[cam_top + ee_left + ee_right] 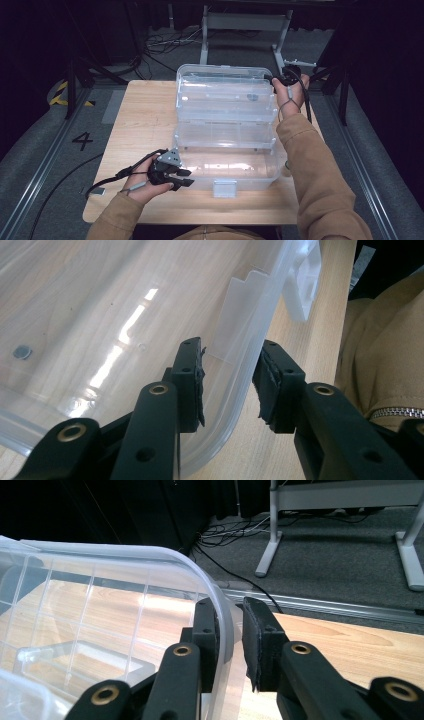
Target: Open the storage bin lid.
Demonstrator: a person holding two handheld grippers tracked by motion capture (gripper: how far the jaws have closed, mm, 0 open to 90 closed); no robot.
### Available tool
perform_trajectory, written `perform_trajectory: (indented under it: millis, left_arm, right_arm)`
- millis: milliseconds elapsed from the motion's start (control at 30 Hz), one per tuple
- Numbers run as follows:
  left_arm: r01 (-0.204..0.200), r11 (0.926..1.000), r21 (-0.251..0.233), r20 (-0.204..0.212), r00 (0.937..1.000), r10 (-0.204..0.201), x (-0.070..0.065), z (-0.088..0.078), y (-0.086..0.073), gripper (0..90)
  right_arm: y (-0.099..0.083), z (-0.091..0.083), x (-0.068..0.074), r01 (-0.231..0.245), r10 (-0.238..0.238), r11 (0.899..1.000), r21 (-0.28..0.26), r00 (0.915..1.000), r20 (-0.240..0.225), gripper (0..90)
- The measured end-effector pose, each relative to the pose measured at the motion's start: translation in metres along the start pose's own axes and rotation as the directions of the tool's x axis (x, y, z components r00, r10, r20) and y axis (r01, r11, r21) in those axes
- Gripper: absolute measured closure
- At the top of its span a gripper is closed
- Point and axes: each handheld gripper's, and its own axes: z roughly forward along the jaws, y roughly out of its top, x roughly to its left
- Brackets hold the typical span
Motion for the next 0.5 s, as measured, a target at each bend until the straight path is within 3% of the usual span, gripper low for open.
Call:
perform_trajectory:
  millis: [300,500]
  left_arm:
    - [-0.002,1.0,-0.002,-0.001,1.0,0.002,0.0,0.0,0.0,65.7]
    - [-0.003,1.0,0.0,0.0,1.0,0.003,0.0,0.0,0.0,65.8]
  right_arm:
    - [-0.006,0.011,-0.006,-0.036,0.036,0.999,0.021,0.9992,-0.014,77.9]
    - [-0.009,0.016,-0.01,-0.036,0.037,0.999,0.038,0.9992,-0.016,78.3]
